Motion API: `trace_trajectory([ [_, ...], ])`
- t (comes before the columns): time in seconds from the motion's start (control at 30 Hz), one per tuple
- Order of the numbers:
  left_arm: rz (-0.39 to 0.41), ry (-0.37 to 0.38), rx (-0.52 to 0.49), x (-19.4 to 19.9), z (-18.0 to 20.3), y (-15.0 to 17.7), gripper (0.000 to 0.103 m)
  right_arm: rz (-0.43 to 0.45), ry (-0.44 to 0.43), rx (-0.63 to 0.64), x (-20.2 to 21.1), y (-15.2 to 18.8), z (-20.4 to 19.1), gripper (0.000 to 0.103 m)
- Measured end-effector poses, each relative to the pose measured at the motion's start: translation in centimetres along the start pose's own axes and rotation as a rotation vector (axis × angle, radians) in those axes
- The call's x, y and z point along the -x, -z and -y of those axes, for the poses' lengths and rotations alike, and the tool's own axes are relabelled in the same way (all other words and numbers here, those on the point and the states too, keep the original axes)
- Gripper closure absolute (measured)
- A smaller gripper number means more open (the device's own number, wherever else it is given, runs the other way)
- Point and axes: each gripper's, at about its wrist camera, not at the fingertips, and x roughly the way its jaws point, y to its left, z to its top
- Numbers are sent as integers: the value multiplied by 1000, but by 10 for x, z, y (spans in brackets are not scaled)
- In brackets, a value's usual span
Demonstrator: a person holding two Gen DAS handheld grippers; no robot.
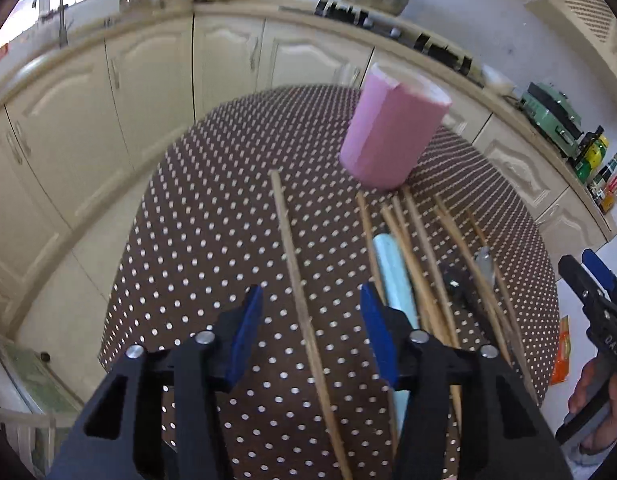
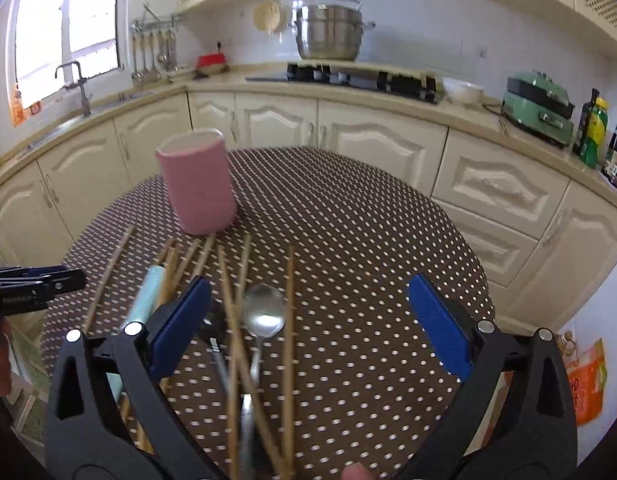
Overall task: Organize utensils
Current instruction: 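Grasp a wooden chopstick with the left gripper while the right gripper grasps another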
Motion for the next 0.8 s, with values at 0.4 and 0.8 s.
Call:
trace_trajectory([
  [0.4,-106,-99,-58,-49,6,-20,75,-334,-163,67,-58,-4,7,44],
  [0.8,-156,-136,-167,-59,23,-42,94,-603,-175,253,-104,-18,-15,77],
])
